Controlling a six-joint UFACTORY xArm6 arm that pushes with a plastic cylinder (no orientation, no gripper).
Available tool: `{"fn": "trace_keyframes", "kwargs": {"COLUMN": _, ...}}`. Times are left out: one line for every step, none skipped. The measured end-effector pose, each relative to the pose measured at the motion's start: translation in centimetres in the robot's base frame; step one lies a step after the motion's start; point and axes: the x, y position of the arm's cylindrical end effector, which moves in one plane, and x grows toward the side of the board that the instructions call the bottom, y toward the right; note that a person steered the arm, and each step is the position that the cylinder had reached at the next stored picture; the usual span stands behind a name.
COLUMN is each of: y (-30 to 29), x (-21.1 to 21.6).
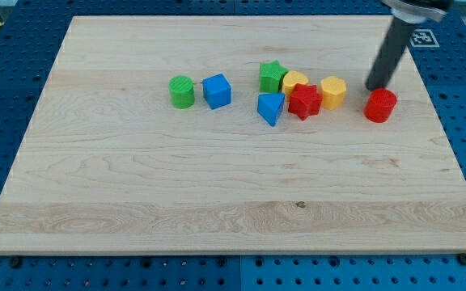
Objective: Push the green star to the right of the green circle
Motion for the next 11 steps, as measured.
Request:
{"fn": "trace_keyframes", "kwargs": {"y": -6.0, "x": -0.8}}
{"fn": "trace_keyframes", "kwargs": {"y": -9.7, "x": -0.5}}
{"fn": "trace_keyframes", "kwargs": {"y": -13.5, "x": -0.3}}
{"fn": "trace_keyframes", "kwargs": {"y": -15.2, "x": -0.9}}
{"fn": "trace_keyframes", "kwargs": {"y": -17.6, "x": -3.8}}
{"fn": "trace_keyframes", "kwargs": {"y": -21.0, "x": -4.0}}
{"fn": "trace_keyframes", "kwargs": {"y": -23.2, "x": -2.8}}
{"fn": "trace_keyframes", "kwargs": {"y": -23.3, "x": -2.0}}
{"fn": "trace_keyframes", "kwargs": {"y": -23.3, "x": -2.0}}
{"fn": "trace_keyframes", "kwargs": {"y": -23.1, "x": -1.6}}
{"fn": "trace_keyframes", "kwargs": {"y": -25.4, "x": -2.3}}
